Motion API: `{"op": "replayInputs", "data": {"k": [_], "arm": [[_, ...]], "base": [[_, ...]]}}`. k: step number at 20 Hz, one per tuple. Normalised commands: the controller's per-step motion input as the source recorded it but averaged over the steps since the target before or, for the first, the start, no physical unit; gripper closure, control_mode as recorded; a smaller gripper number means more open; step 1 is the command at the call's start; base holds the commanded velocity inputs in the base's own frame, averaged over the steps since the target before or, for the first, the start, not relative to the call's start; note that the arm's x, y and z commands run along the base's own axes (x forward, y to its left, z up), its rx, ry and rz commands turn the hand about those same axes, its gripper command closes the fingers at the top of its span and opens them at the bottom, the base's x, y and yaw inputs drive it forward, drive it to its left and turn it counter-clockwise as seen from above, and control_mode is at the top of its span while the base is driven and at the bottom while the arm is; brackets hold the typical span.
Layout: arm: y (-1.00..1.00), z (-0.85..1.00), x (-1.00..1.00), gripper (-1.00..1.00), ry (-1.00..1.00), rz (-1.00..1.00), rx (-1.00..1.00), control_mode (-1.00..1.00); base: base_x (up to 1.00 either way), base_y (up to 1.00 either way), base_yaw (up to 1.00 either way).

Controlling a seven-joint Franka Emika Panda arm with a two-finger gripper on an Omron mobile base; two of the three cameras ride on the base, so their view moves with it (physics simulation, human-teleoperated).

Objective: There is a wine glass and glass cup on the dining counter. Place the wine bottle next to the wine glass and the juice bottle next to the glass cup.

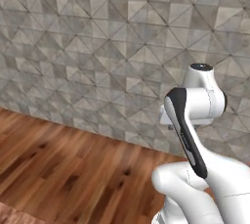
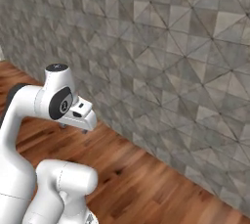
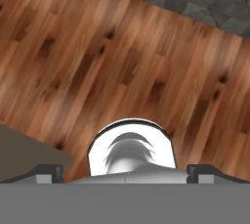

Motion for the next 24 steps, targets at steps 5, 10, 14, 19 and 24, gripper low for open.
{"op": "replayInputs", "data": {"k": [5,10,14,19,24], "arm": [[0.0,0.0,0.0,-1.0,0.0,0.0,0.0,1.0],[0.0,0.0,0.0,-1.0,0.0,0.0,0.0,1.0],[0.0,0.0,0.0,-1.0,0.0,0.0,0.0,1.0],[0.0,0.0,0.0,-1.0,0.0,0.0,0.0,1.0],[0.0,0.0,0.0,-1.0,0.0,0.0,0.0,1.0]], "base": [[0.82,0.0,0.39],[0.79,0.0,0.43],[0.77,0.0,0.44],[0.77,0.0,0.44],[0.78,0.0,0.44]]}}
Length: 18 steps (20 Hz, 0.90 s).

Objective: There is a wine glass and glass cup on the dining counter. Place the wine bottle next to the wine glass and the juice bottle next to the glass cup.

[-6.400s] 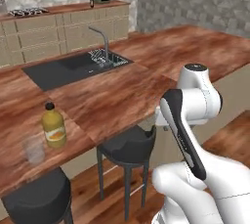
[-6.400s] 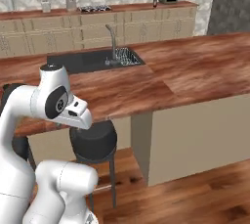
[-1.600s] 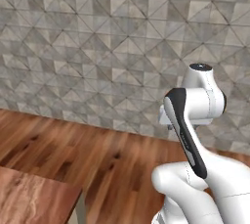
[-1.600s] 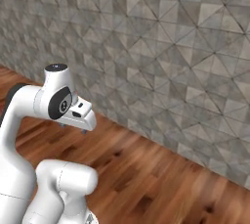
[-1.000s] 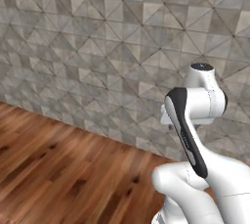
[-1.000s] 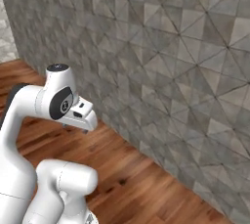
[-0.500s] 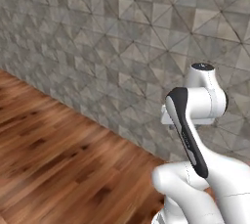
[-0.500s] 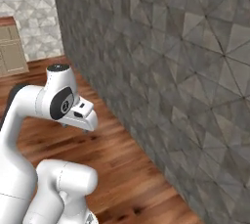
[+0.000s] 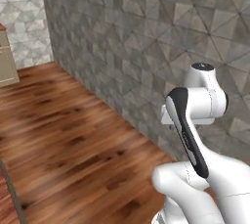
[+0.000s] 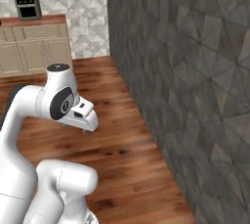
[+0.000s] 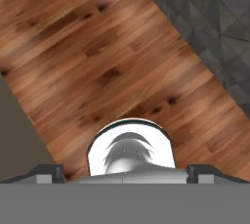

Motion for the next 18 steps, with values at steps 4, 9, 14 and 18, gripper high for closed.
{"op": "replayInputs", "data": {"k": [4,9,14,18], "arm": [[0.0,0.0,0.0,-1.0,0.0,0.0,0.0,1.0],[0.0,0.0,0.0,-1.0,0.0,0.0,0.0,1.0],[0.0,0.0,0.0,-1.0,0.0,0.0,0.0,1.0],[0.0,0.0,0.0,-1.0,0.0,0.0,0.0,1.0]], "base": [[0.79,0.0,0.42],[0.81,0.0,0.4],[0.82,0.0,0.39],[0.83,0.0,0.36]]}}
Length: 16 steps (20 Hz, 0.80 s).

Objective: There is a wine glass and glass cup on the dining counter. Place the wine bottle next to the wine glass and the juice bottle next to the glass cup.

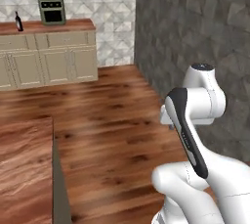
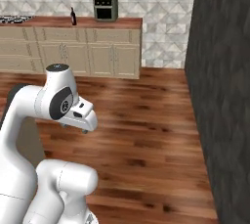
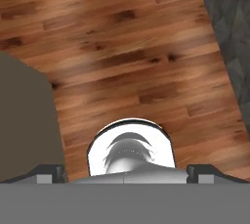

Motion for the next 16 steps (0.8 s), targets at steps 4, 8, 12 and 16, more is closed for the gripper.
{"op": "replayInputs", "data": {"k": [4,8,12,16], "arm": [[0.0,0.0,0.0,-1.0,0.0,0.0,0.0,1.0],[0.0,0.0,0.0,-1.0,0.0,0.0,0.0,1.0],[0.0,0.0,0.0,-1.0,0.0,0.0,0.0,1.0],[0.0,0.0,0.0,-1.0,0.0,0.0,0.0,1.0]], "base": [[0.84,0.0,0.36],[0.84,0.0,0.36],[0.84,0.0,0.35],[0.85,0.0,0.34]]}}
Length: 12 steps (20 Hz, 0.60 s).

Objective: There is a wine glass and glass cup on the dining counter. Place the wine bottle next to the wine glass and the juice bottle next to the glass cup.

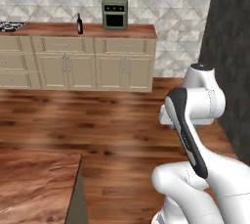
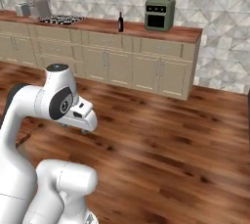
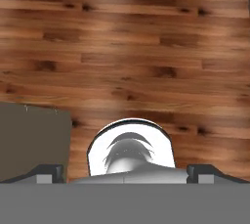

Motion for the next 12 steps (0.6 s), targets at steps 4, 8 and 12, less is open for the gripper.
{"op": "replayInputs", "data": {"k": [4,8,12], "arm": [[0.0,0.0,0.0,-1.0,0.0,0.0,0.0,1.0],[0.0,0.0,0.0,-1.0,0.0,0.0,0.0,1.0],[0.0,0.0,0.0,-1.0,0.0,0.0,0.0,1.0]], "base": [[0.85,0.0,0.35],[0.84,0.0,0.35],[0.85,0.0,0.35]]}}
